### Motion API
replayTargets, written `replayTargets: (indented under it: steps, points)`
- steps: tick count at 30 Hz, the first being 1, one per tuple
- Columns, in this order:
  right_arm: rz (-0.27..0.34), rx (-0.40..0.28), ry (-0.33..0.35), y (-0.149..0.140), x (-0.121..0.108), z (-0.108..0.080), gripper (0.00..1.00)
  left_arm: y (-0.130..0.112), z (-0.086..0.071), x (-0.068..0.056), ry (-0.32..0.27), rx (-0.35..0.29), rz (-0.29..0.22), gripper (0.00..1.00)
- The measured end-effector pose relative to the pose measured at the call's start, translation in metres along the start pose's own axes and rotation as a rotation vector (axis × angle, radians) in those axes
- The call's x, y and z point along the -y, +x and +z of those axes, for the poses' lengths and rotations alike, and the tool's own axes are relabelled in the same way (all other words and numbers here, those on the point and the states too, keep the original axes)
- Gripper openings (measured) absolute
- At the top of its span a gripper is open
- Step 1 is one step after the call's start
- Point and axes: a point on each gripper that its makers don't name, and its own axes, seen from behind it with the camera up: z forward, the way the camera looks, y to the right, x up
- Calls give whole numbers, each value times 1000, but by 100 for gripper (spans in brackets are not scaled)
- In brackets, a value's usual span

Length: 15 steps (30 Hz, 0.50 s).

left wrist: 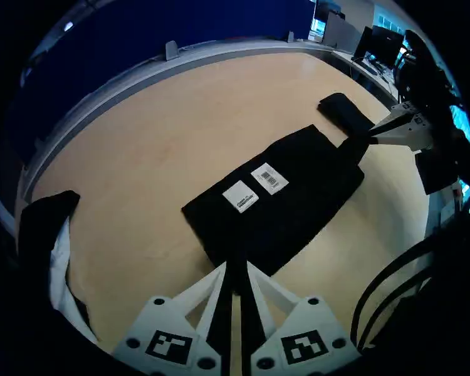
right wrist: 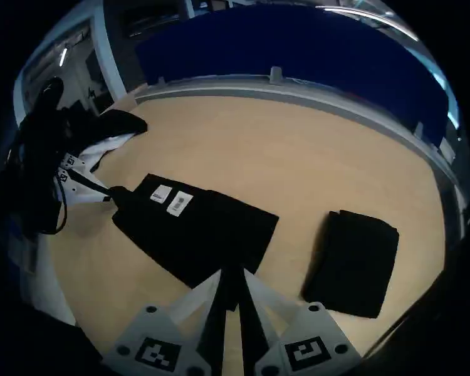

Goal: Fold towel

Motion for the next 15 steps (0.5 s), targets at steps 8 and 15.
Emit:
replayTargets:
  steps: [8, 15]
  points:
    - [12, 17, -8, 4, -7, 18, 11, 6, 18, 15, 22, 21, -17, 8]
    - [36, 14, -9, 7, -10, 25, 11, 10, 24, 20, 24, 17, -34, 10]
